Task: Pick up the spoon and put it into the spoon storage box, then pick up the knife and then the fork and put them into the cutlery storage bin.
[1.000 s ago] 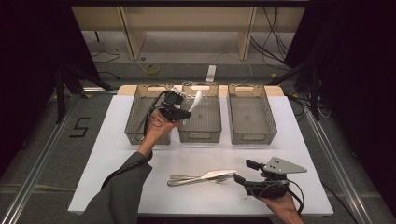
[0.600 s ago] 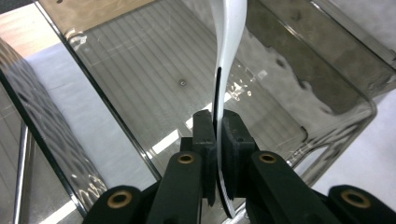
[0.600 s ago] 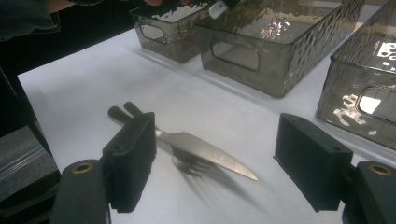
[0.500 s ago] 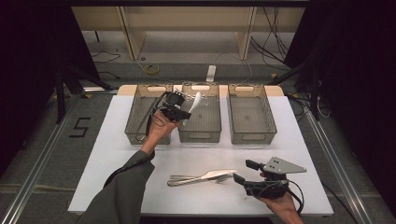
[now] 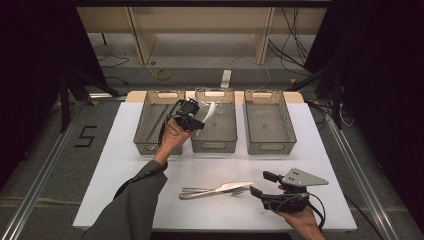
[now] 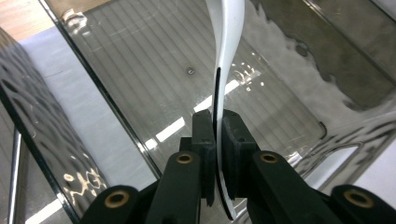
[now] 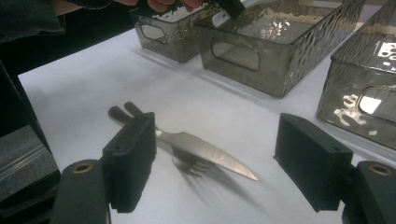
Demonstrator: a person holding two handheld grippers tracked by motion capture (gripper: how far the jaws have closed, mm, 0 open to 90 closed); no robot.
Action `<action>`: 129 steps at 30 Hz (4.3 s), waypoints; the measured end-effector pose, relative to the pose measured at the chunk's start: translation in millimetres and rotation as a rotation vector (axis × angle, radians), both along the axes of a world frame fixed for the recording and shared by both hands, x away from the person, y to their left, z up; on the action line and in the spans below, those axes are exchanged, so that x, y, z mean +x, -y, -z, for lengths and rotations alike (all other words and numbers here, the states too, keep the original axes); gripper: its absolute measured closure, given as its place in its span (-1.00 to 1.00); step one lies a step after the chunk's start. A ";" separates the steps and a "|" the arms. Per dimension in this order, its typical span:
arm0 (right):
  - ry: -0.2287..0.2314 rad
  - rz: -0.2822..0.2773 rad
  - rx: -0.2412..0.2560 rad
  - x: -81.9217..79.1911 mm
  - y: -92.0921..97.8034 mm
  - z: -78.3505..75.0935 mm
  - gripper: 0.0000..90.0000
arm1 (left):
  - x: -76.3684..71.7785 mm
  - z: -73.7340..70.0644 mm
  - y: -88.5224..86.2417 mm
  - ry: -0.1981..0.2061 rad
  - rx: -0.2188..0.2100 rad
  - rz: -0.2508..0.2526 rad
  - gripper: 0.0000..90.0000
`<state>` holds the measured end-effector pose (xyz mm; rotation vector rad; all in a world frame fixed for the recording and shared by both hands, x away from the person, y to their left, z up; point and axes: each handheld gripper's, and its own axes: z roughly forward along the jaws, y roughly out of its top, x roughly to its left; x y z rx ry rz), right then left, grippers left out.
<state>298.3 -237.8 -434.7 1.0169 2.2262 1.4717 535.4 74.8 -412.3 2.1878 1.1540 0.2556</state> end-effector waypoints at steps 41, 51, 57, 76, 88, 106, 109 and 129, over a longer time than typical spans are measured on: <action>0.001 0.008 -0.006 -0.6 -0.9 -0.1 -0.33 | -106.7 11.8 -25.7 0.036 0.034 0.122 -0.46; -0.002 0.008 -0.003 -0.3 -0.8 0.3 -0.33 | -114.0 16.0 -36.5 0.009 0.025 0.107 -0.56; -0.002 0.008 0.000 -0.1 0.6 0.3 -0.33 | -118.6 19.4 -38.0 0.000 0.053 0.116 -0.53; -0.003 0.012 0.000 -0.7 1.3 0.3 -0.33 | -133.5 29.8 -39.0 -0.029 0.096 0.145 0.06; -0.003 0.010 -0.001 -0.7 1.5 -0.2 -0.33 | -137.6 41.0 -32.4 -0.084 0.147 0.205 0.81; 0.001 0.009 -0.011 -1.6 -0.3 0.0 -0.33 | -139.6 54.1 -25.3 -0.149 0.221 0.260 0.98; 0.005 0.009 -0.011 -1.9 -0.3 -0.2 -0.33 | -140.2 53.8 -25.2 -0.157 0.226 0.265 0.98; 0.005 0.008 -0.013 -2.1 -0.7 -0.2 -0.33 | -150.9 52.2 -24.9 -0.223 0.226 0.309 0.98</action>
